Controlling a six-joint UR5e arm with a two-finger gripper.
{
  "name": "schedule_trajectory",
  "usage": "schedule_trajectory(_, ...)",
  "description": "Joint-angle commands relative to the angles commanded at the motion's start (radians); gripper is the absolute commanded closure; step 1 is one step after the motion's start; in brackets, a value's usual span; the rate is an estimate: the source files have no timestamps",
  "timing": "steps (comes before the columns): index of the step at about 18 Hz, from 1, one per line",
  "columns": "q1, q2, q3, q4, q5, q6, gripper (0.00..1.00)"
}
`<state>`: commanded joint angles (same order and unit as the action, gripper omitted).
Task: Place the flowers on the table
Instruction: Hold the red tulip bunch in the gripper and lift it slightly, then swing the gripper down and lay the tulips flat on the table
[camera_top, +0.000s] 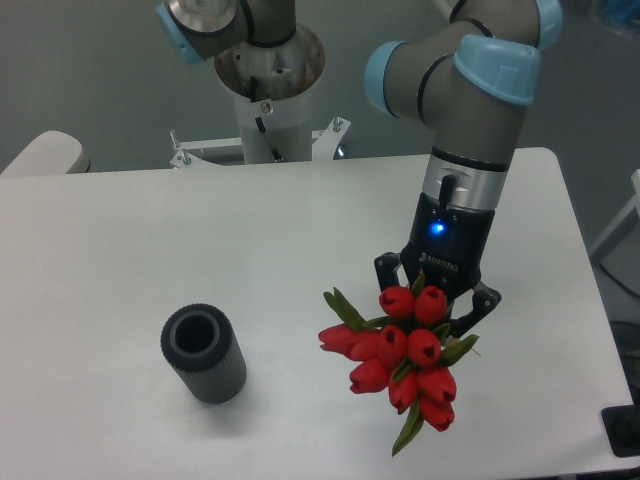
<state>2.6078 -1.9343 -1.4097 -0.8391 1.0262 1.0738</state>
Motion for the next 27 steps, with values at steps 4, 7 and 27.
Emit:
schedule_trajectory(4,-0.014,-0.002,0.005,0.0,0.009,-0.009,0.67)
schedule_trajectory(7,-0.012,0.002,-0.003,-0.002,0.028,-0.005,0.67)
schedule_trajectory(27,-0.192,0.014,-0.164,0.0,0.748,0.021,0.67)
